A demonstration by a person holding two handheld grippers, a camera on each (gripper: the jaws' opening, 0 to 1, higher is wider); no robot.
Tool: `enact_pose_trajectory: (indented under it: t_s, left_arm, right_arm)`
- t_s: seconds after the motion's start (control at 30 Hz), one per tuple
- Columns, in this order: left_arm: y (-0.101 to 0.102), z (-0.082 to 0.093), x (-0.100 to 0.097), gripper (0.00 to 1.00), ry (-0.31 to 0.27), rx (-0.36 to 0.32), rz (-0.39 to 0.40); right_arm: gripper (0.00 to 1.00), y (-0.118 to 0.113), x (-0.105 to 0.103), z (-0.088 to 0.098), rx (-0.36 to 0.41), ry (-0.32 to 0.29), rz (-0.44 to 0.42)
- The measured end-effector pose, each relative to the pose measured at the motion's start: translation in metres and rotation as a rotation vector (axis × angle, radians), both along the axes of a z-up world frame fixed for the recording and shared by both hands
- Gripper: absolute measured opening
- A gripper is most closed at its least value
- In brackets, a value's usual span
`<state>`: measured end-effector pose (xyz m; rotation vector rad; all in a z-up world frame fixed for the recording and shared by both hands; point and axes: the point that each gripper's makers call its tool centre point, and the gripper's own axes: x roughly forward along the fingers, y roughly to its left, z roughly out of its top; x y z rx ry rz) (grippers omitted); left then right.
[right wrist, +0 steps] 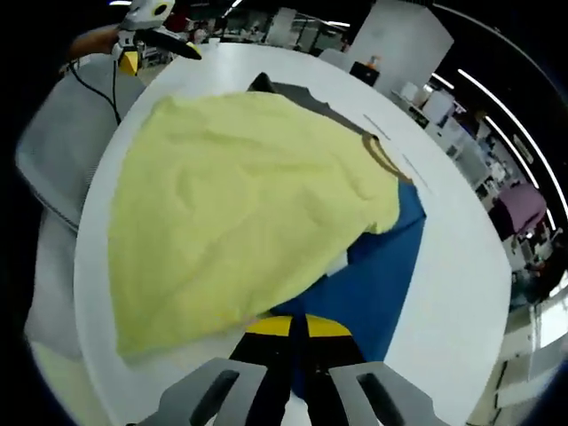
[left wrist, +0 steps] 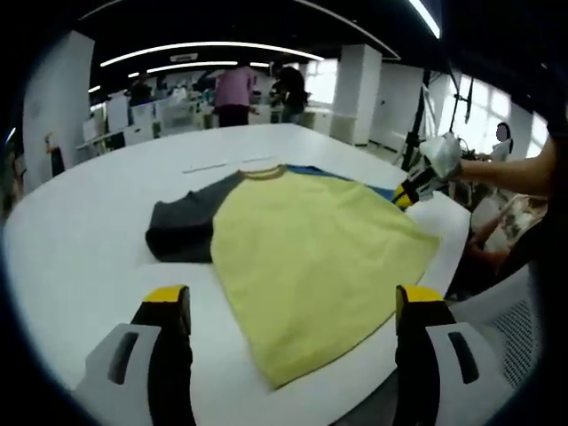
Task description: Fold the garment on the visible template until the final outline fits inside the template.
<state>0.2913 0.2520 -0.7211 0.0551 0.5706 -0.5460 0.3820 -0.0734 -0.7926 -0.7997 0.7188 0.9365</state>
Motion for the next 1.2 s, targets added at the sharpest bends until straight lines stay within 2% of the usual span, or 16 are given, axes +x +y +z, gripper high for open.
enact_pose_trajectory:
  t_s: [0.13, 0.53, 0.8, 1.0, 1.2]
  left_arm:
    - [0.000, -0.001, 0.000, 0.92, 0.005, 0.003, 0.000]
    - [-0.002, -0.001, 0.001, 0.92, 0.000, 0.006, -0.006]
    - [-0.002, -0.002, 0.000, 0.93, 0.006, 0.008, -0.007]
    - [-0.002, -0.002, 0.001, 0.93, 0.010, 0.007, -0.008]
    - [-0.001, -0.003, 0.002, 0.93, 0.014, 0.010, -0.008]
  right_arm:
    - [0.00, -0.002, 0.003, 0.008, 0.051, 0.012, -0.043]
    - [0.00, -0.023, 0.030, 0.041, 0.201, -0.017, -0.241]
    - [0.00, -0.056, 0.056, 0.058, 0.371, -0.019, -0.472]
    - [0.00, -0.085, 0.073, 0.062, 0.496, -0.006, -0.659]
    - [0.00, -0.104, 0.076, 0.050, 0.496, 0.012, -0.781]
